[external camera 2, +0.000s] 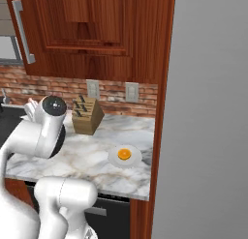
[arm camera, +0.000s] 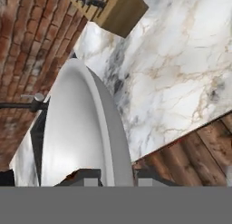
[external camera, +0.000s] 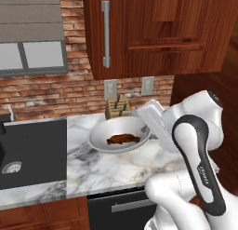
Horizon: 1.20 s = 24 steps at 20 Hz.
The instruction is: Remove the orange from the bowl and place it on the small plate. Then place the bowl with only the chicken drumstick in the microwave, close the door, and press the start button to microwave the chicken drumstick.
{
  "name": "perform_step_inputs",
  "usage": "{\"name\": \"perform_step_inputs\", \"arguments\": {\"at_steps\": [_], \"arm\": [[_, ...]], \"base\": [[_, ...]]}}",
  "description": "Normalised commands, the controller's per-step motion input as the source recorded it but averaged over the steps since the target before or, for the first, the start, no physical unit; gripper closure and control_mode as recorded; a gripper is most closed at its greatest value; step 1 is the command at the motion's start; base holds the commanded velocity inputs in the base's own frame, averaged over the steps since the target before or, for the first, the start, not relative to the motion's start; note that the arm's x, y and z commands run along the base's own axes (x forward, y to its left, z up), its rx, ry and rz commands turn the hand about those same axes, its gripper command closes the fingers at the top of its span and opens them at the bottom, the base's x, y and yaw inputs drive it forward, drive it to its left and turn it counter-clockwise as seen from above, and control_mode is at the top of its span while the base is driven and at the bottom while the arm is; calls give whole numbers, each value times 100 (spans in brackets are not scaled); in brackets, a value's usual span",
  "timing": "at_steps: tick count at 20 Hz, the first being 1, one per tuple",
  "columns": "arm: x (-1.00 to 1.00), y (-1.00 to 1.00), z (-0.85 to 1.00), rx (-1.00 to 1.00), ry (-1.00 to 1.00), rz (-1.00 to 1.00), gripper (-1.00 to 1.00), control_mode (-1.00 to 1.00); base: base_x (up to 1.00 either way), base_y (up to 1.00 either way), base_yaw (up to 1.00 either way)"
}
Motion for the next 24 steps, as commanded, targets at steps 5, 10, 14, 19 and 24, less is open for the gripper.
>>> {"name": "perform_step_inputs", "arguments": {"at_steps": [5, 10, 14, 19, 24], "arm": [[-65, -44, 32, 1, -4, -26, 100, -100], [-67, -39, 27, 0, -24, -25, 100, -100], [-53, -41, 33, 0, -34, -22, 100, -100], [-37, -29, 36, -3, -38, -13, 100, -100], [-2, -14, 9, 0, -8, -12, 100, -100]], "base": [[0, 0, 0], [0, 0, 0], [0, 0, 0], [0, 0, 0], [0, 0, 0]]}}
